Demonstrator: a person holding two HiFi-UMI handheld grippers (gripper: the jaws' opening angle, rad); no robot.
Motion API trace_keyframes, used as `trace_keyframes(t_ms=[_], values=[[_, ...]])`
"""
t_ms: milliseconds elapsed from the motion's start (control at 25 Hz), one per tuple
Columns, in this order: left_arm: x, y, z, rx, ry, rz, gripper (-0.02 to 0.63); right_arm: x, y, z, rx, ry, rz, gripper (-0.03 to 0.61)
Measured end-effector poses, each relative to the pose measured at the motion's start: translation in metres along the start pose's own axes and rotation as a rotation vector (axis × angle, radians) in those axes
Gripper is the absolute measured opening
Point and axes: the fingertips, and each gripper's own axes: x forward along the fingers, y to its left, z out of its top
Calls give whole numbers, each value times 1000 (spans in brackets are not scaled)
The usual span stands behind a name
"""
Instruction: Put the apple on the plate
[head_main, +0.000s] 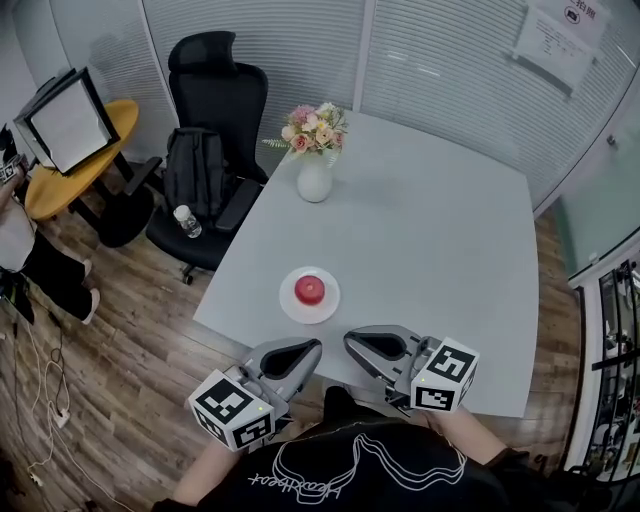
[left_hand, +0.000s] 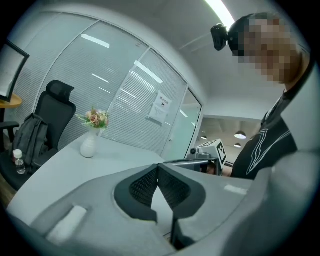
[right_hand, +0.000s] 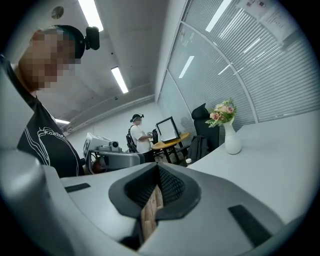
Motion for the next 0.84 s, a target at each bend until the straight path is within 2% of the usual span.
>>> trace_keyframes(t_ms=[80,280,840], values=[[-2,-2,2,-7,-17,-4,14,1,2,-1,4,2,1,8],[-5,-6,1,35,-7,-4,14,3,4,1,9,-2,5,8],[-16,-9,-5,30,1,17,14,6,18,-5,9,5,14,8]])
